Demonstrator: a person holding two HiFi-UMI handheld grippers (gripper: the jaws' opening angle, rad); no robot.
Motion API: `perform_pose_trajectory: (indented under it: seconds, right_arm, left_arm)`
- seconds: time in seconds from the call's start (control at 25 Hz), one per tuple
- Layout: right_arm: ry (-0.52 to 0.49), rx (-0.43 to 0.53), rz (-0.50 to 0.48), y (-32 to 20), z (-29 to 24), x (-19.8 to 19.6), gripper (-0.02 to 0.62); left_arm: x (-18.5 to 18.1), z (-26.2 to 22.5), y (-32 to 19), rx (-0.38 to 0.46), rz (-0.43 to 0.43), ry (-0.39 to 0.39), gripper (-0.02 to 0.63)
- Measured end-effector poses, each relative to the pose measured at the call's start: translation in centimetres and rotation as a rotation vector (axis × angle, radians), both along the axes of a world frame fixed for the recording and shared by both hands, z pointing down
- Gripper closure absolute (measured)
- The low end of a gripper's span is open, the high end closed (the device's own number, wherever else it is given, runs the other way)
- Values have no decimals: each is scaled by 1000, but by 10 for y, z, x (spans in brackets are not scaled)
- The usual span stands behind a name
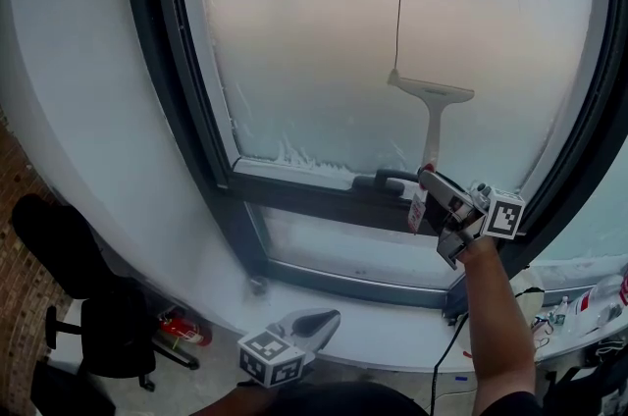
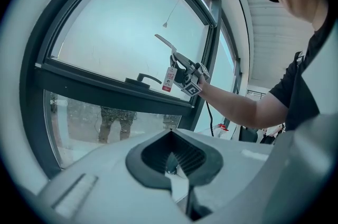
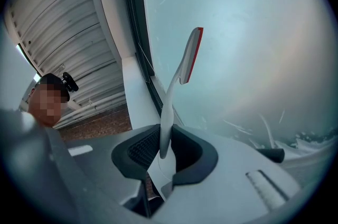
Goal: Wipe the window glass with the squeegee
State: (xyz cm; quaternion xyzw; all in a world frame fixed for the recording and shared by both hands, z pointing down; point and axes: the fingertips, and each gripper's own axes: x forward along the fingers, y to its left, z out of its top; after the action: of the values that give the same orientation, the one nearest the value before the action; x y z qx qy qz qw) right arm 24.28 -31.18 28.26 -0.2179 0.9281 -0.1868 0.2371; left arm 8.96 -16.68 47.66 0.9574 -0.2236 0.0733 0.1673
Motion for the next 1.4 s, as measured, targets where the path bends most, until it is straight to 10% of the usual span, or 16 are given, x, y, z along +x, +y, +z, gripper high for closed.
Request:
perform_pose_trajectory:
  seconds: [1.4]
  right_arm:
    - [-94, -274, -1, 12, 165, -9, 511]
  left_arm:
    - [13, 12, -3, -28, 57, -51, 606]
